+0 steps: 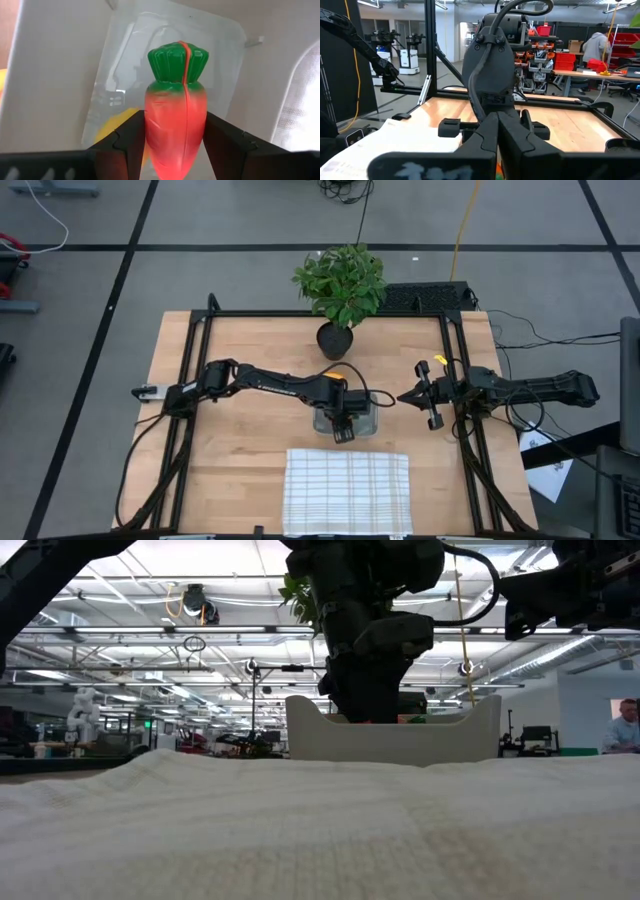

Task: Pick and placing Produce into tupperware
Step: Put the orange carrot into the gray bin

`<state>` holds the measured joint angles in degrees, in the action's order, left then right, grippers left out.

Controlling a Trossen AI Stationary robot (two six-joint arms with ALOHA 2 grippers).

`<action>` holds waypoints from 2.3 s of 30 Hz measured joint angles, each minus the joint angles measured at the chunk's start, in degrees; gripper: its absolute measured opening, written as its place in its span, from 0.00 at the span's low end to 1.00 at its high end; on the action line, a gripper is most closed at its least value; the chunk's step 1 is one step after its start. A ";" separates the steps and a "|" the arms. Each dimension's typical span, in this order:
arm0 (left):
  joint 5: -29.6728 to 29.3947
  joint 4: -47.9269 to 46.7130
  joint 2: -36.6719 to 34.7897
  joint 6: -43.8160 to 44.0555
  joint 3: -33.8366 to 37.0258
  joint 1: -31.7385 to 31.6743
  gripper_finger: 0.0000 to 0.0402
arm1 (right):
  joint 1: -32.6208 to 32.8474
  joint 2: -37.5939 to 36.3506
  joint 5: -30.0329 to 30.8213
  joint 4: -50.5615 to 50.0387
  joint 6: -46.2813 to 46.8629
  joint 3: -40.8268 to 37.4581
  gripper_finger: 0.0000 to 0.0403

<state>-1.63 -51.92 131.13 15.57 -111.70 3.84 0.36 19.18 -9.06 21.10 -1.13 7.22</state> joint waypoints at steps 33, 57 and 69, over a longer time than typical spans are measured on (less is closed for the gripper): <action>2.02 -1.84 0.00 -9.67 0.00 0.70 0.44 | 0.01 0.00 0.00 0.09 -0.02 0.00 0.00; 1.51 -2.26 0.00 -14.85 0.00 0.67 0.44 | 0.02 0.02 -0.02 0.07 -0.21 0.00 0.00; 1.51 -2.29 0.00 -15.32 0.00 -0.35 0.44 | 0.00 0.01 -0.01 0.07 -0.21 0.00 0.00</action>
<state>-0.12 -54.22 131.13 0.26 -111.70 3.48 0.36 19.19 -9.08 21.17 -1.34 7.22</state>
